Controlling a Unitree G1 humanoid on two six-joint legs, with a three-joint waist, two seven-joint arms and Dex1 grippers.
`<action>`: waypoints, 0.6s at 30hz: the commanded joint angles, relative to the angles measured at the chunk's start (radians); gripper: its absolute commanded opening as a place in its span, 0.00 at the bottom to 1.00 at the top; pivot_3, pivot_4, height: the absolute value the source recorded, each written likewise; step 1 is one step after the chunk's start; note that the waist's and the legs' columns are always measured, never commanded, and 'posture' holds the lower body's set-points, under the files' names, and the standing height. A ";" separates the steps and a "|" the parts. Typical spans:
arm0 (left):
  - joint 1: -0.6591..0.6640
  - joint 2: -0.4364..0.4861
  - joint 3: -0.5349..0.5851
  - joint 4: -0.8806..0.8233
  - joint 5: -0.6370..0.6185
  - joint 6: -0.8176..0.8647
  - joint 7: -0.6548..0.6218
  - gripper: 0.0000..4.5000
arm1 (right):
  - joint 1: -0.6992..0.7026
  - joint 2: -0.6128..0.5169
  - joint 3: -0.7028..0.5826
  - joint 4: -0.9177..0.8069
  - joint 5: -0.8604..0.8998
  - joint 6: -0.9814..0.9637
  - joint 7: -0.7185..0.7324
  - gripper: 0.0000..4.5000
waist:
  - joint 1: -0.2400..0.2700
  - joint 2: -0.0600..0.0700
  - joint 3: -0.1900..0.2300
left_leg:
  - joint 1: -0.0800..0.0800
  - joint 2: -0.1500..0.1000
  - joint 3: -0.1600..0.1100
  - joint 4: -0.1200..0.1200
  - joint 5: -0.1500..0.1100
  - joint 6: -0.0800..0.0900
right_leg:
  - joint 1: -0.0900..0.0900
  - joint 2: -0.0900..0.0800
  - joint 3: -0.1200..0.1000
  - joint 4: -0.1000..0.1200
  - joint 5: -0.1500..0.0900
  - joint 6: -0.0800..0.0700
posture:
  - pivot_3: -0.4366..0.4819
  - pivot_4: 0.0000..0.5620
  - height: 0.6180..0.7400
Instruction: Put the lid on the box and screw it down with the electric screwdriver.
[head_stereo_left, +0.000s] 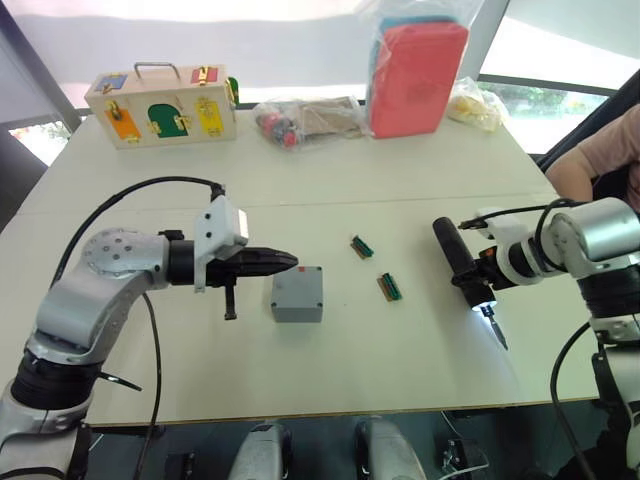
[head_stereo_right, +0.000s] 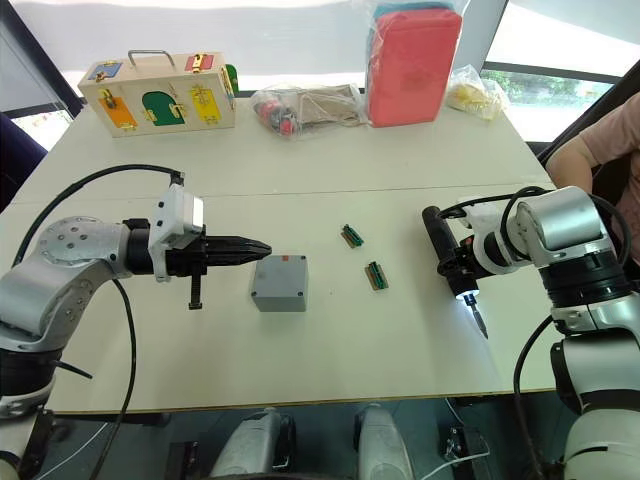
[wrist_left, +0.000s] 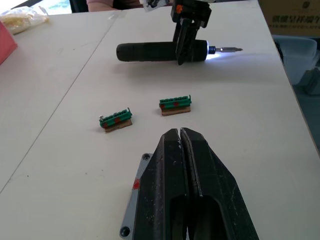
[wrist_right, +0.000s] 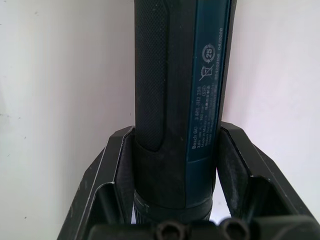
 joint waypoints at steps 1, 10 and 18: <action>0.009 0.021 0.040 -0.037 -0.016 0.008 0.017 0.00 | -0.030 0.001 -0.011 -0.007 -0.024 -0.015 0.007 0.77 | 0.000 0.000 0.000 | 0.000 0.000 0.000 0.000 0.000 0.000 | 0.000 0.000 0.000 0.000 0.000 0.000 | 0.48 0.27 0.92; 0.079 0.045 0.092 0.008 0.017 0.011 0.086 0.00 | -0.066 -0.071 -0.002 -0.320 -0.072 -0.290 0.095 0.99 | -0.004 0.001 0.001 | 0.000 0.000 0.000 0.000 0.000 0.000 | 0.000 0.000 0.000 0.000 0.000 0.000 | 0.48 0.27 0.92; 0.177 0.033 0.047 0.127 0.132 -0.100 0.102 0.00 | 0.095 0.141 -0.078 -0.548 -0.022 -0.453 0.088 0.69 | 0.004 -0.001 0.000 | 0.001 0.004 -0.001 0.000 0.000 0.000 | 0.000 0.004 0.000 0.001 0.000 0.000 | 0.48 0.27 0.92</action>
